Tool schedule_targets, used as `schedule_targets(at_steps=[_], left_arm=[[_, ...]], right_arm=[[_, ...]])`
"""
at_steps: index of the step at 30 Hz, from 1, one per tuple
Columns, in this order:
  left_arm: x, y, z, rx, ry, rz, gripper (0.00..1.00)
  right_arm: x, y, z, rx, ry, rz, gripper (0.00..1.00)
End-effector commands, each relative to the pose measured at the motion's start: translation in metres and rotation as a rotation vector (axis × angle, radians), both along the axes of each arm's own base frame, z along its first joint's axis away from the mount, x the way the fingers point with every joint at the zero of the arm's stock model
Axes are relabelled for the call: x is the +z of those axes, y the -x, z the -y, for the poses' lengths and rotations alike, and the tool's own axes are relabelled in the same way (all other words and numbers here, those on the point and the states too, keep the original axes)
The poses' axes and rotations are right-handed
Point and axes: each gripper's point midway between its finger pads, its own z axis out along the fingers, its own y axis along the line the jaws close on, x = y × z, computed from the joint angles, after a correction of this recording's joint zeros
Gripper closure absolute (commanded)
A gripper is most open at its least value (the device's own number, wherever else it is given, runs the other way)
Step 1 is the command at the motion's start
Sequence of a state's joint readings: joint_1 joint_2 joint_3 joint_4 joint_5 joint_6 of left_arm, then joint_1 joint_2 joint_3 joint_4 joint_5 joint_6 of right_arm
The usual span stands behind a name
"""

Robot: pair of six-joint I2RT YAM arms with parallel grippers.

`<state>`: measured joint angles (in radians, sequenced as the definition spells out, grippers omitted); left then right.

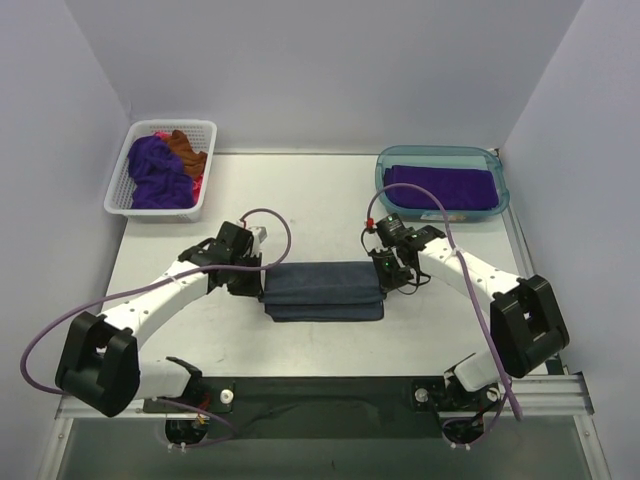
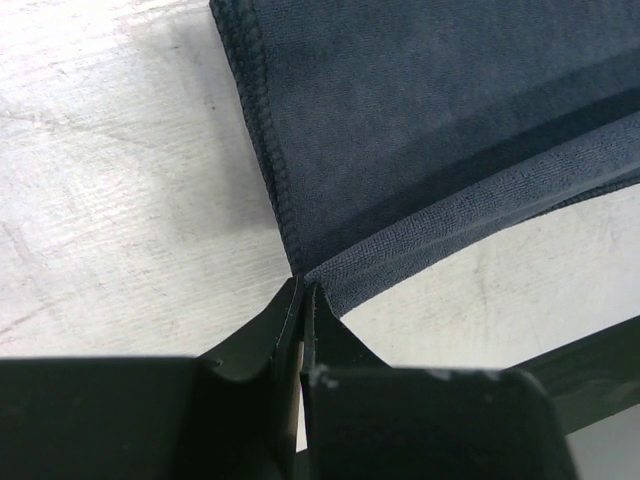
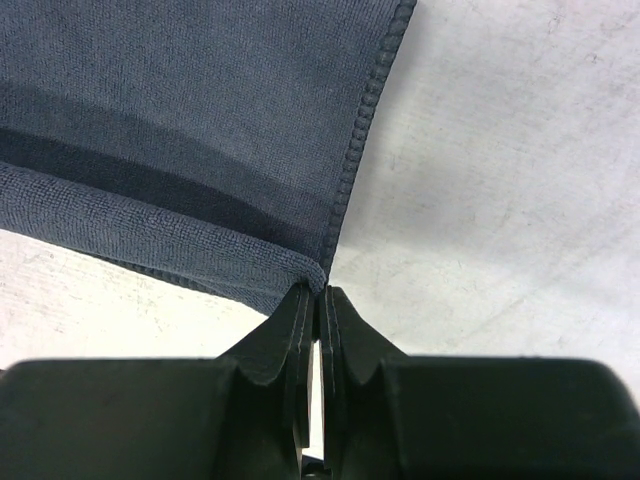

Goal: Fold and stack the towels
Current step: Fold the towel

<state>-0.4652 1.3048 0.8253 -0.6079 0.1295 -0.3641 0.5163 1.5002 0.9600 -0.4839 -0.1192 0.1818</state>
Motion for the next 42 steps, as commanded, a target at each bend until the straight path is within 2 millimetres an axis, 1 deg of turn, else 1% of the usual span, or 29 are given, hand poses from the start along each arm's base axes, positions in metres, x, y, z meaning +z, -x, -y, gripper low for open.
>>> schedule_targets(at_steps=[1, 3, 7, 9, 13, 14, 16, 17, 18, 19, 20, 21, 22, 23, 24, 25, 27, 29, 31, 32, 33, 34, 35, 37, 38, 39, 40, 41, 42], left_arm=[[0.014, 0.005, 0.007, 0.000, 0.034, 0.002, 0.99], [0.011, 0.010, 0.009, 0.002, 0.040, -0.010, 0.99], [-0.001, 0.021, 0.012, -0.004, 0.024, -0.045, 0.98], [-0.007, 0.027, 0.020, -0.020, 0.029, -0.060, 0.97], [-0.018, 0.036, 0.022, -0.025, 0.005, -0.083, 0.89], [-0.019, 0.038, 0.022, -0.021, 0.003, -0.085, 0.82], [-0.019, 0.040, 0.019, -0.007, 0.001, -0.081, 0.75], [-0.013, 0.040, 0.019, -0.006, 0.010, -0.064, 0.63], [-0.009, 0.040, 0.019, 0.001, 0.017, -0.054, 0.57], [-0.005, 0.041, 0.017, 0.003, 0.020, -0.045, 0.51], [0.007, 0.040, 0.018, 0.006, 0.046, -0.006, 0.43], [0.015, 0.040, 0.019, 0.011, 0.064, 0.014, 0.32], [0.024, 0.040, 0.019, 0.011, 0.080, 0.035, 0.28], [0.037, 0.039, 0.020, 0.013, 0.111, 0.072, 0.27], [0.045, 0.039, 0.022, 0.022, 0.131, 0.083, 0.26], [0.056, 0.036, 0.026, 0.025, 0.158, 0.108, 0.26], [0.067, 0.033, 0.031, 0.038, 0.191, 0.124, 0.26], [0.076, 0.024, 0.042, 0.035, 0.216, 0.145, 0.32], [0.081, 0.015, 0.052, 0.044, 0.236, 0.151, 0.38], [0.079, 0.012, 0.060, 0.033, 0.232, 0.135, 0.42], [0.075, 0.010, 0.064, 0.038, 0.232, 0.124, 0.45], [0.073, 0.009, 0.069, 0.034, 0.232, 0.117, 0.48], [0.063, 0.010, 0.074, 0.026, 0.215, 0.086, 0.54], [0.046, 0.020, 0.081, -0.001, 0.191, 0.043, 0.58], [0.031, 0.025, 0.082, -0.004, 0.165, 0.003, 0.62], [0.016, 0.037, 0.082, -0.019, 0.150, -0.046, 0.62], [0.005, 0.043, 0.081, -0.019, 0.131, -0.075, 0.64], [-0.004, 0.048, 0.079, -0.016, 0.116, -0.097, 0.66], [-0.018, 0.060, 0.072, -0.012, 0.091, -0.136, 0.68]], right_arm=[[0.011, 0.004, 0.013, -0.014, 0.046, 0.001, 1.00], [0.009, 0.005, 0.014, -0.019, 0.051, -0.007, 1.00], [-0.001, 0.008, 0.017, -0.032, 0.075, -0.038, 1.00], [-0.005, 0.008, 0.019, -0.045, 0.088, -0.046, 1.00], [-0.012, 0.009, 0.021, -0.059, 0.109, -0.069, 0.99], [-0.013, 0.011, 0.020, -0.058, 0.104, -0.077, 0.96], [-0.012, 0.013, 0.020, -0.058, 0.094, -0.074, 0.90], [-0.011, 0.016, 0.019, -0.054, 0.085, -0.077, 0.84], [-0.008, 0.020, 0.016, -0.049, 0.062, -0.088, 0.78], [0.000, 0.022, 0.013, -0.045, 0.029, -0.070, 0.74], [0.004, 0.026, 0.011, -0.049, 0.008, -0.071, 0.65], [0.010, 0.030, 0.006, -0.046, -0.030, -0.071, 0.61], [0.022, 0.031, 0.004, -0.048, -0.066, -0.035, 0.57], [0.028, 0.032, 0.002, -0.056, -0.091, -0.022, 0.51], [0.035, 0.033, -0.001, -0.060, -0.118, -0.006, 0.51], [0.046, 0.033, -0.005, -0.059, -0.157, 0.017, 0.51], [0.060, 0.029, -0.015, -0.077, -0.213, 0.039, 0.51], [0.068, 0.020, -0.026, -0.090, -0.264, 0.062, 0.52], [0.067, 0.014, -0.035, -0.141, -0.300, 0.050, 0.55], [0.069, 0.009, -0.043, -0.142, -0.338, 0.052, 0.60], [0.066, 0.009, -0.048, -0.167, -0.359, 0.030, 0.62], [0.056, 0.012, -0.049, -0.182, -0.358, 0.003, 0.63], [0.052, 0.010, -0.054, -0.184, -0.382, -0.001, 0.65], [0.038, 0.014, -0.054, -0.220, -0.385, -0.030, 0.65], [0.021, 0.023, -0.050, -0.237, -0.376, -0.059, 0.66], [0.015, 0.027, -0.049, -0.247, -0.382, -0.078, 0.66], [0.006, 0.033, -0.046, -0.273, -0.380, -0.102, 0.66], [-0.009, 0.041, -0.040, -0.290, -0.368, -0.125, 0.67], [-0.015, 0.048, -0.038, -0.300, -0.370, -0.146, 0.67]])
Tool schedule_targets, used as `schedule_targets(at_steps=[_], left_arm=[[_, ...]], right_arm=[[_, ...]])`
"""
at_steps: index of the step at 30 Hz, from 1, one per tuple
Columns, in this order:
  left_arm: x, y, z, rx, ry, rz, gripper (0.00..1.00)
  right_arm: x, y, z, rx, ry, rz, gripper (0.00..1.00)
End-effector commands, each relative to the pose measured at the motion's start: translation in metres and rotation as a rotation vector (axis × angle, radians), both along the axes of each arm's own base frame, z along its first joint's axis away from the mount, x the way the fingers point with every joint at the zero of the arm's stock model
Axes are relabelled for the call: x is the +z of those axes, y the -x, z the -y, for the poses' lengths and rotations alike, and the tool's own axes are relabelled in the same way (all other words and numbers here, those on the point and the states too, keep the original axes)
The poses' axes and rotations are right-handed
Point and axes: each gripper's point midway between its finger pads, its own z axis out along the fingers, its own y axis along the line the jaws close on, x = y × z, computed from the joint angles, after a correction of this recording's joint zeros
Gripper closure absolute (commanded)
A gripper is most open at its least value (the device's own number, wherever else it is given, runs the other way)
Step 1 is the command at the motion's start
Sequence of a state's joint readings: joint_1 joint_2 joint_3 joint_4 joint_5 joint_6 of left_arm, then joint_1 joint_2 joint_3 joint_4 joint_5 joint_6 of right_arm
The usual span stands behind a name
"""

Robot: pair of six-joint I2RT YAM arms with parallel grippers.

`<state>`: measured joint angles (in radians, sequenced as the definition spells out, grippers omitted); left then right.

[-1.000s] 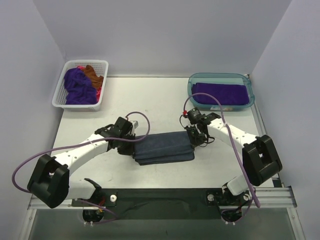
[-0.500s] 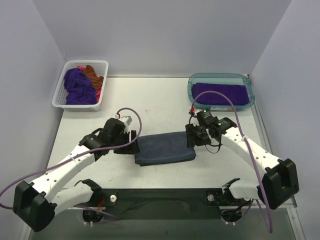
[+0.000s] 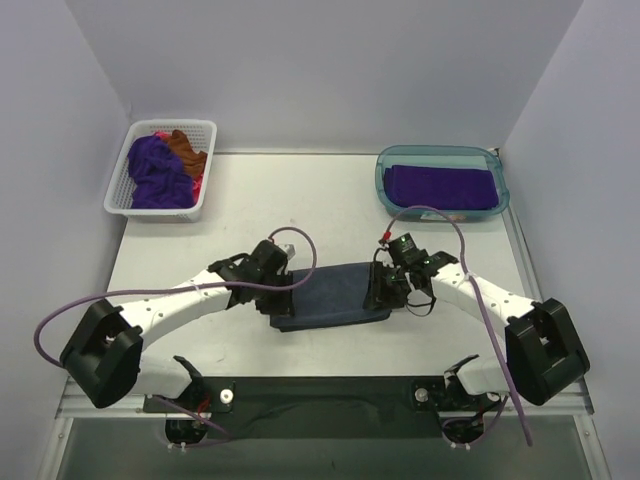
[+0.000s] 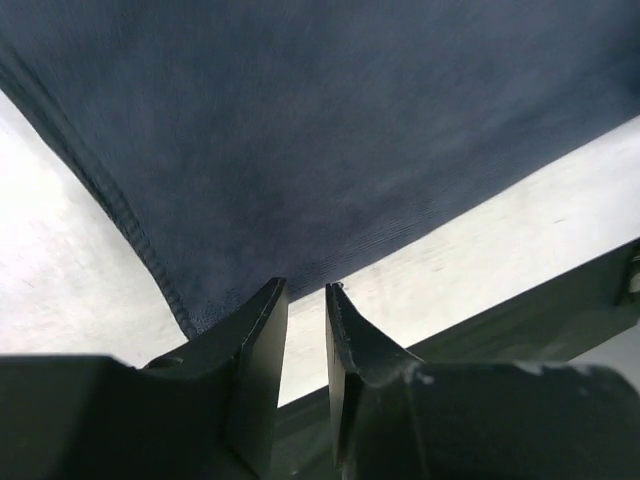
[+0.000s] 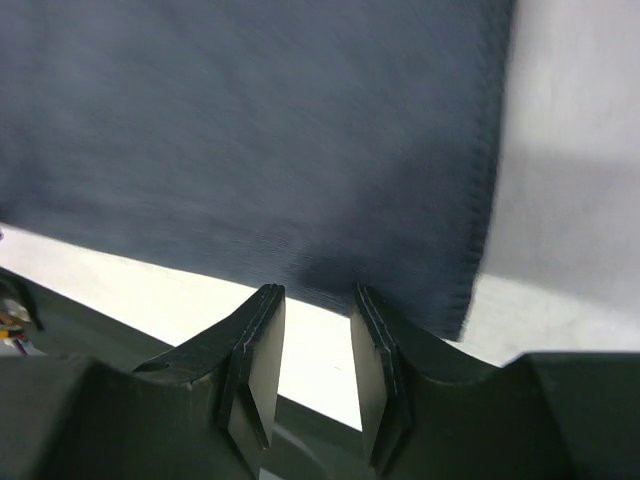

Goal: Fold and stack the towels
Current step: Fold the towel

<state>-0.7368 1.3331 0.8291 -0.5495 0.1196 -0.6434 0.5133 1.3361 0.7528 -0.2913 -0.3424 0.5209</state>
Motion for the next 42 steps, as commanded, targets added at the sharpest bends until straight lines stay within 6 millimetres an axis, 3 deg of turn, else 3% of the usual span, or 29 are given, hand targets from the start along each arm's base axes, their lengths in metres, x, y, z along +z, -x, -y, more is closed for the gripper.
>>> schedule_targets(at_steps=[1, 6, 9, 11, 12, 14, 18, 22, 24, 25, 27, 29, 30, 31, 32, 33, 35, 38, 39, 42], left_arm=[[-0.026, 0.021, -0.004, 0.007, -0.019, -0.075, 0.68], [-0.049, 0.036, -0.025, 0.010, -0.084, -0.102, 0.69], [-0.045, 0.036, -0.027, 0.005, -0.089, -0.088, 0.66], [-0.030, 0.031, -0.022, 0.003, -0.054, -0.053, 0.60], [-0.024, 0.029, -0.021, 0.005, -0.043, -0.037, 0.56], [0.004, 0.018, -0.013, 0.015, 0.020, 0.041, 0.44], [0.053, -0.013, -0.003, 0.091, 0.118, 0.210, 0.34], [0.068, -0.051, 0.010, 0.161, 0.188, 0.318, 0.25], [0.069, -0.075, 0.015, 0.219, 0.244, 0.355, 0.25], [0.058, -0.083, 0.017, 0.233, 0.248, 0.343, 0.25], [0.048, -0.101, 0.021, 0.273, 0.286, 0.356, 0.30], [0.045, -0.117, 0.022, 0.298, 0.310, 0.390, 0.33], [0.043, -0.124, 0.022, 0.311, 0.319, 0.403, 0.34], [0.027, -0.129, 0.018, 0.330, 0.297, 0.380, 0.37], [0.019, -0.130, 0.015, 0.342, 0.288, 0.367, 0.38], [0.013, -0.133, 0.014, 0.352, 0.290, 0.365, 0.39], [-0.014, -0.131, 0.006, 0.375, 0.261, 0.320, 0.40], [-0.042, -0.129, -0.004, 0.415, 0.220, 0.276, 0.42], [-0.053, -0.128, -0.009, 0.424, 0.196, 0.259, 0.43], [-0.060, -0.136, -0.024, 0.462, 0.154, 0.273, 0.47]], right_arm=[[-0.022, 0.017, 0.006, -0.076, -0.040, -0.092, 0.67], [-0.043, 0.034, 0.024, -0.158, -0.065, -0.146, 0.68], [-0.024, 0.022, 0.023, -0.163, -0.126, -0.073, 0.68], [-0.011, 0.017, 0.019, -0.157, -0.160, -0.034, 0.67], [0.005, 0.009, 0.014, -0.149, -0.193, 0.013, 0.67], [0.023, 0.002, 0.008, -0.140, -0.237, 0.063, 0.64], [0.063, -0.022, -0.006, -0.132, -0.344, 0.207, 0.50], [0.097, -0.064, -0.023, -0.137, -0.455, 0.394, 0.35], [0.092, -0.079, -0.026, -0.158, -0.465, 0.421, 0.31], [0.103, -0.092, -0.031, -0.154, -0.502, 0.488, 0.30], [0.091, -0.104, -0.036, -0.162, -0.508, 0.488, 0.29], [0.091, -0.117, -0.041, -0.170, -0.541, 0.521, 0.27], [0.072, -0.119, -0.042, -0.180, -0.524, 0.484, 0.26], [0.072, -0.125, -0.043, -0.185, -0.537, 0.509, 0.26], [0.064, -0.128, -0.042, -0.194, -0.533, 0.502, 0.26], [0.042, -0.126, -0.039, -0.218, -0.513, 0.457, 0.26], [0.030, -0.132, -0.031, -0.255, -0.512, 0.468, 0.25], [-0.007, -0.132, -0.015, -0.328, -0.486, 0.416, 0.25], [-0.013, -0.131, -0.010, -0.343, -0.482, 0.406, 0.25], [-0.020, -0.132, 0.000, -0.353, -0.460, 0.399, 0.25]])
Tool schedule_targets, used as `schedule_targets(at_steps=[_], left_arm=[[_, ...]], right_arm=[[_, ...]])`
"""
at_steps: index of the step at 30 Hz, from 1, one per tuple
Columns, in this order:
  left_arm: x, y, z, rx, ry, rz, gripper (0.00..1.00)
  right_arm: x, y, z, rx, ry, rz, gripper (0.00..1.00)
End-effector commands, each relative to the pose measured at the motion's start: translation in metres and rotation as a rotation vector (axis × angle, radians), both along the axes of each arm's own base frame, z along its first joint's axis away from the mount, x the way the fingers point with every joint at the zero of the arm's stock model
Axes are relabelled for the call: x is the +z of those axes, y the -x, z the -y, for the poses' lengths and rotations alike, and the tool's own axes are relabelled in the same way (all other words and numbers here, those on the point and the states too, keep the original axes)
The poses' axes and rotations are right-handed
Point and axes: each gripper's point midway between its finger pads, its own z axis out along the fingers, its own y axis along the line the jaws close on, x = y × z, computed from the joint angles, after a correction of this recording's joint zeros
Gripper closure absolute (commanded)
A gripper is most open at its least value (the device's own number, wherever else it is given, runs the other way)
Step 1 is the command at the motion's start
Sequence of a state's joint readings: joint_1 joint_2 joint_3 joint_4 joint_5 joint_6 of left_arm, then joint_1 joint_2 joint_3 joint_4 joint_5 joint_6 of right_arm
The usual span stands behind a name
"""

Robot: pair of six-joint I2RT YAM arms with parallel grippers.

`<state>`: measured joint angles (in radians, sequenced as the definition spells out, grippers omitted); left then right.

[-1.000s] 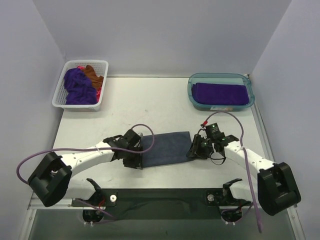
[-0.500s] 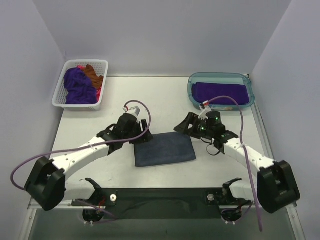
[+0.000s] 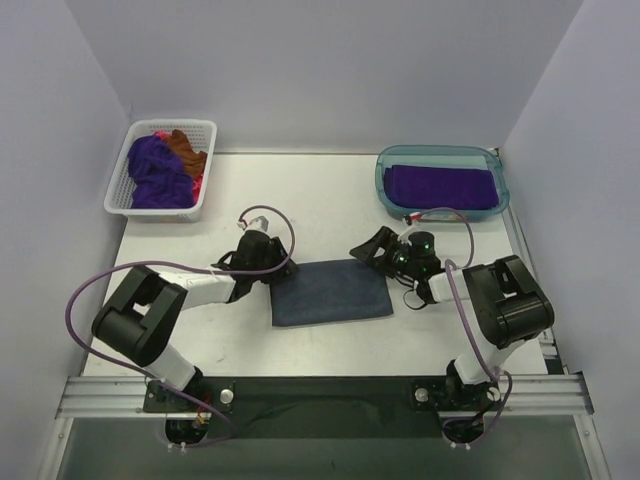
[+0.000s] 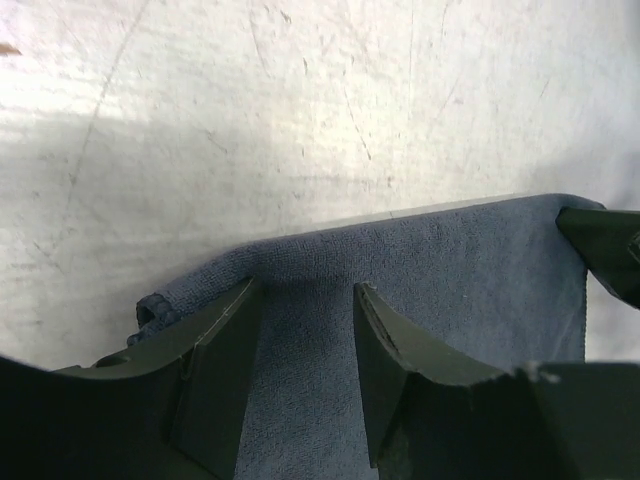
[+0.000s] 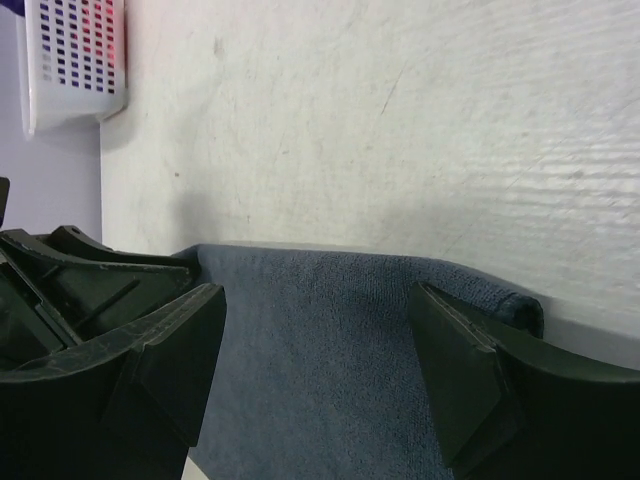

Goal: Fold and stack the towels
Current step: Fold the towel

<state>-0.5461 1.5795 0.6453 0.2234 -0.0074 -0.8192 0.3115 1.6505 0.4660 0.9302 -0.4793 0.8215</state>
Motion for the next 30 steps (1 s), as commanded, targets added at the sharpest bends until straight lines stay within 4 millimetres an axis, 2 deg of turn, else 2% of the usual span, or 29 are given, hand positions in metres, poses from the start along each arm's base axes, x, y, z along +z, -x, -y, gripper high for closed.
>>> schedule_targets(at_steps=[1, 3, 5, 7, 8, 9, 10, 11, 12, 14, 15, 17, 18, 19, 20, 22, 23, 24, 25, 26, 27, 28, 30], left_arm=[[-0.017, -0.010, -0.022, 0.066, -0.058, 0.002, 0.48], [-0.013, -0.024, -0.026, 0.072, -0.067, 0.019, 0.48], [-0.008, -0.035, -0.028, 0.067, -0.075, 0.035, 0.48], [0.008, -0.049, -0.025, 0.052, -0.081, 0.077, 0.46], [0.011, -0.050, -0.025, 0.041, -0.091, 0.078, 0.43], [0.031, -0.057, -0.021, 0.030, -0.080, 0.121, 0.42], [0.039, -0.056, -0.019, 0.004, -0.090, 0.139, 0.41], [0.045, -0.052, -0.019, -0.005, -0.094, 0.145, 0.40], [0.067, -0.051, -0.018, -0.007, -0.078, 0.198, 0.39], [0.073, -0.034, -0.017, -0.024, -0.091, 0.212, 0.39], [0.091, -0.024, -0.011, -0.037, -0.073, 0.247, 0.39], [0.083, 0.001, -0.012, -0.054, -0.090, 0.205, 0.39], [0.093, 0.011, -0.012, -0.054, -0.071, 0.221, 0.39], [0.082, 0.029, -0.008, -0.063, -0.064, 0.193, 0.41], [0.085, 0.038, -0.009, -0.060, -0.042, 0.203, 0.43], [0.073, 0.055, -0.009, -0.036, -0.007, 0.163, 0.46], [0.053, 0.067, -0.015, -0.035, -0.015, 0.124, 0.47], [0.050, 0.071, -0.016, -0.014, 0.010, 0.106, 0.47], [0.040, 0.076, -0.020, -0.004, 0.010, 0.085, 0.48], [0.026, 0.081, -0.023, 0.002, 0.007, 0.064, 0.48], [0.019, 0.083, -0.026, 0.020, 0.008, 0.050, 0.48], [0.014, 0.082, -0.027, 0.031, 0.013, 0.054, 0.49], [-0.010, 0.089, -0.034, 0.060, -0.020, -0.005, 0.51]], right_arm=[[-0.006, -0.011, 0.018, -0.060, 0.027, 0.027, 0.25], [-0.002, -0.014, 0.024, -0.066, 0.042, 0.035, 0.24], [0.012, -0.020, 0.024, -0.058, 0.036, 0.066, 0.24], [0.022, -0.023, 0.022, -0.041, 0.023, 0.073, 0.24], [0.039, -0.026, 0.017, -0.017, 0.006, 0.109, 0.24], [0.043, -0.023, 0.015, -0.001, 0.002, 0.101, 0.24], [0.050, -0.022, 0.013, 0.010, -0.004, 0.108, 0.24], [0.063, -0.020, 0.011, 0.023, -0.017, 0.133, 0.24], [0.064, -0.014, 0.010, 0.038, -0.024, 0.111, 0.26], [0.068, 0.004, 0.005, 0.062, -0.041, 0.106, 0.27], [0.069, 0.011, 0.004, 0.074, -0.050, 0.100, 0.28], [0.073, 0.030, -0.005, 0.112, -0.070, 0.091, 0.28], [0.064, 0.043, -0.007, 0.127, -0.072, 0.069, 0.31], [0.062, 0.054, -0.014, 0.158, -0.079, 0.058, 0.33], [0.065, 0.061, -0.017, 0.169, -0.090, 0.062, 0.34], [0.049, 0.078, -0.014, 0.168, -0.079, 0.027, 0.36], [0.047, 0.085, -0.015, 0.170, -0.077, 0.027, 0.36], [0.041, 0.088, -0.012, 0.158, -0.074, 0.013, 0.38], [0.027, 0.098, -0.008, 0.149, -0.064, -0.024, 0.38], [0.020, 0.099, -0.003, 0.116, -0.059, -0.051, 0.39], [0.015, 0.101, 0.000, 0.091, -0.069, -0.082, 0.39], [0.002, 0.109, 0.004, 0.077, -0.066, -0.126, 0.40], [-0.008, 0.111, 0.011, 0.037, -0.071, -0.159, 0.41]])
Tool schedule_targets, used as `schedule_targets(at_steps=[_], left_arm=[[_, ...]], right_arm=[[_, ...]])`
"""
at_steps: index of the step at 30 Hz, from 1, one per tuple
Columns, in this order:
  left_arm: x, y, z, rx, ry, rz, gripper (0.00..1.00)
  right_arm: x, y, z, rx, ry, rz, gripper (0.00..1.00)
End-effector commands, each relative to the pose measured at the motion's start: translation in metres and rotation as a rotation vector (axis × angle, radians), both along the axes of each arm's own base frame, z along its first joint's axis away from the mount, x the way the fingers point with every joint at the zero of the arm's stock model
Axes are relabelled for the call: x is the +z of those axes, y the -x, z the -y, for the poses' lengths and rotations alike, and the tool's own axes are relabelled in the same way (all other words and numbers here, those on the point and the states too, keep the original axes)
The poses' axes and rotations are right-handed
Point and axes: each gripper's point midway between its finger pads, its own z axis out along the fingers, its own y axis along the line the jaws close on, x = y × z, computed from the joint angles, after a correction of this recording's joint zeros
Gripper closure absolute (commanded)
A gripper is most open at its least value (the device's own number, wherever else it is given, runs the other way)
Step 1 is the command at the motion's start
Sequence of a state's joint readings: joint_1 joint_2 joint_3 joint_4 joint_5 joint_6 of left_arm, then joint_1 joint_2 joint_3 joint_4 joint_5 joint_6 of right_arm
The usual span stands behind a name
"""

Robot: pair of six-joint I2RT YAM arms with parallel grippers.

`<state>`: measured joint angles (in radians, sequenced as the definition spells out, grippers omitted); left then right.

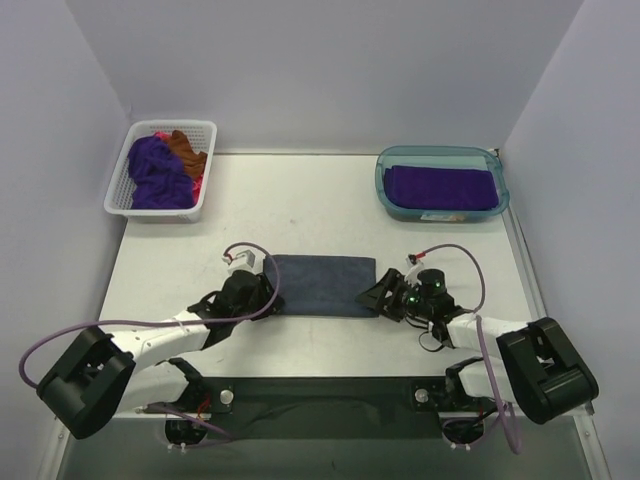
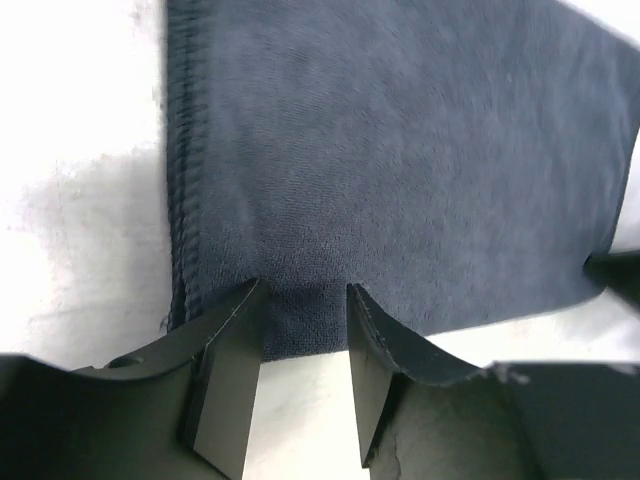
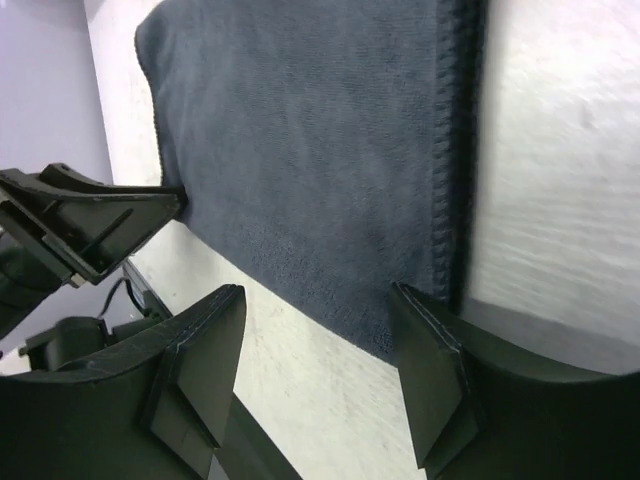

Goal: Fold and stack the towels
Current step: Fold the towel

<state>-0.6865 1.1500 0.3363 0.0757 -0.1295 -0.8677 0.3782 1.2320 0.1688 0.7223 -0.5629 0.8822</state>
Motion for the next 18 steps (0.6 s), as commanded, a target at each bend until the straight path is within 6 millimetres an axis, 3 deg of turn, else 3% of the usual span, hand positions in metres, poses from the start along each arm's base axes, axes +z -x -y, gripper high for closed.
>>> schedule_targets(at_steps=[1, 5, 9, 11, 13, 14, 16, 17, 18], left_arm=[[-0.012, -0.007, -0.003, 0.090, 0.018, -0.023, 0.52], [-0.027, -0.003, -0.020, 0.145, -0.042, -0.076, 0.55], [-0.017, -0.018, -0.048, 0.207, -0.081, -0.044, 0.55], [-0.005, -0.030, -0.063, 0.232, -0.110, -0.023, 0.55], [0.013, -0.042, -0.069, 0.200, -0.183, 0.009, 0.52], [0.020, -0.047, -0.068, 0.183, -0.205, 0.018, 0.48], [0.032, -0.046, -0.065, 0.105, -0.266, 0.017, 0.36], [0.051, -0.055, -0.056, 0.083, -0.263, 0.053, 0.31], [0.062, -0.059, -0.054, 0.065, -0.297, 0.081, 0.28]], right_arm=[[-0.012, 0.001, 0.010, -0.090, -0.019, -0.061, 0.41], [-0.017, 0.004, 0.014, -0.114, -0.032, -0.094, 0.42], [-0.003, -0.002, 0.008, -0.097, -0.043, -0.065, 0.41], [0.002, 0.003, 0.006, -0.047, 0.003, -0.052, 0.39], [0.034, -0.009, 0.001, 0.000, 0.021, 0.044, 0.37], [0.031, -0.003, 0.007, 0.009, 0.070, 0.001, 0.34], [0.060, -0.021, 0.022, -0.012, 0.170, 0.116, 0.29], [0.051, -0.009, 0.035, -0.010, 0.249, 0.054, 0.24], [0.068, -0.016, 0.043, -0.007, 0.307, 0.105, 0.22]])
